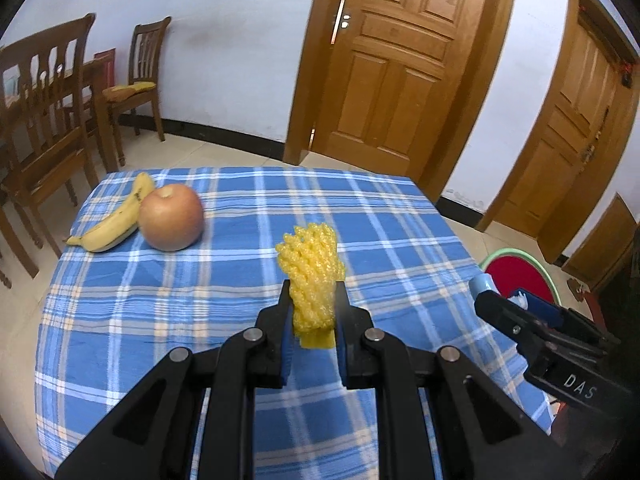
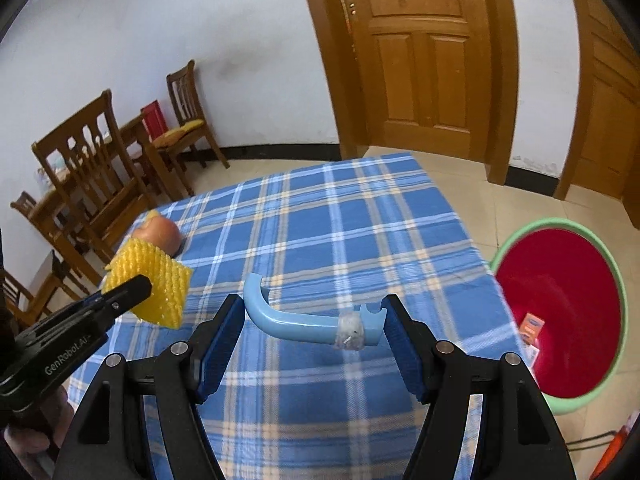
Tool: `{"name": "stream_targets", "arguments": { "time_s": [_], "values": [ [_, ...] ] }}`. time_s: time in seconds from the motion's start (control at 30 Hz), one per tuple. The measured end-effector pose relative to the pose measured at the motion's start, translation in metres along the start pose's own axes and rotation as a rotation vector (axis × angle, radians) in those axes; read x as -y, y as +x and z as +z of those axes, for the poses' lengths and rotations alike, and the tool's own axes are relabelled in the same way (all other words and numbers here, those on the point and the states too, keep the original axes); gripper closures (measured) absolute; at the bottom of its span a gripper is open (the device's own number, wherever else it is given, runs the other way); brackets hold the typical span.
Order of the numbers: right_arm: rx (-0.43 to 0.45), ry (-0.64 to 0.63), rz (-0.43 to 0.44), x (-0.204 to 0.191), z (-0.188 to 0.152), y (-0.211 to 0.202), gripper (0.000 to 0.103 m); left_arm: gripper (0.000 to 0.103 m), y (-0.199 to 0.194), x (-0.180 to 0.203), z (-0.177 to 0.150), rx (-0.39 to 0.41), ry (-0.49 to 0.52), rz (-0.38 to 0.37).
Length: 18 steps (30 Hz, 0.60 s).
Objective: Collect trash
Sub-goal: 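Carry the foam net and blue toy in both grippers over the bucket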
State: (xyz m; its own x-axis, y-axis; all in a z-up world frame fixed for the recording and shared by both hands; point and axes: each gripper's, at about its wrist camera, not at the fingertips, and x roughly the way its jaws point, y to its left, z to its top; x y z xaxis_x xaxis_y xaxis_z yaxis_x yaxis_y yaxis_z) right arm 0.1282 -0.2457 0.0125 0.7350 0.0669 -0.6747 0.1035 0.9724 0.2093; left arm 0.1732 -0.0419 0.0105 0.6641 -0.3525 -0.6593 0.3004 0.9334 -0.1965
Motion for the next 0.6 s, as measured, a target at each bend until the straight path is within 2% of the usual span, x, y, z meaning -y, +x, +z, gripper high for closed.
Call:
{"name": "stream_targets", "arguments": {
  "time_s": [0.6],
  "values": [
    [0.078, 0.173, -0.070, 0.090, -0.012, -0.048, 0.031, 0.087, 0.008, 0.086, -0.002, -0.017, 0.110, -0.117]
  ]
}}
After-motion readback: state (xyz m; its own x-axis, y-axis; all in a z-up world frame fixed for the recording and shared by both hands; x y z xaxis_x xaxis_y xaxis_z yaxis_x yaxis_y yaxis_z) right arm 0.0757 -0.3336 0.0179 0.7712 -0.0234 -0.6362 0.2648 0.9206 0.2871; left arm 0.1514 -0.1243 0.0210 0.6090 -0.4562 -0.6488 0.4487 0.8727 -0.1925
